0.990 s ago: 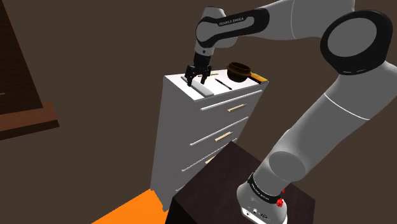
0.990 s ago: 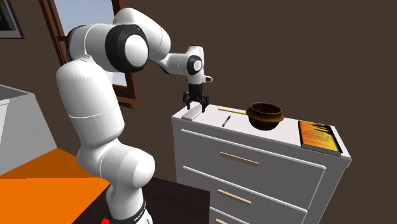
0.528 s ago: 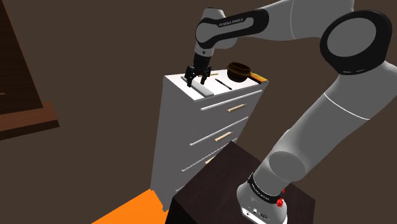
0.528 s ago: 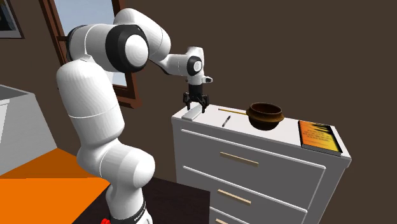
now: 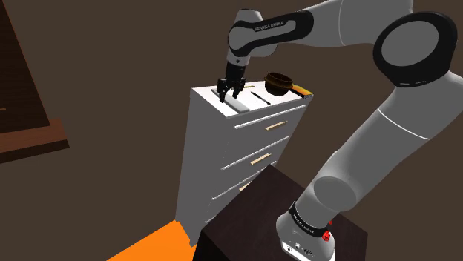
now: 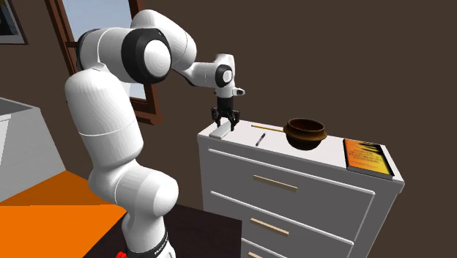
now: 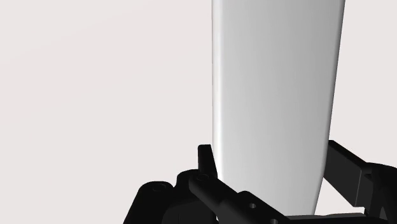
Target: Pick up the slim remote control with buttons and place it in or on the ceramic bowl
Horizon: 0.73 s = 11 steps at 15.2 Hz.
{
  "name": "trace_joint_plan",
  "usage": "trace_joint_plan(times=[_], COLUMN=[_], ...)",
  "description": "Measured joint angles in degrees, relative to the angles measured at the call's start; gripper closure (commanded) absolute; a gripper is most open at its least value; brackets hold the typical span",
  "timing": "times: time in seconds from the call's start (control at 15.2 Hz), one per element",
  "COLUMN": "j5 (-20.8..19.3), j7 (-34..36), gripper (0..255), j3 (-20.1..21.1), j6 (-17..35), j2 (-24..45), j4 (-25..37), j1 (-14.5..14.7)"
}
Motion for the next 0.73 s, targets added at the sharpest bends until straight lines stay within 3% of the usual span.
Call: trace_joint_plan(times=[0.73], j5=[-0.1], j7=[0.0], gripper=[255], j3=[0.1], j6=[-6.1], j2=[-1.6], j4=[4.5], j1=[0.0])
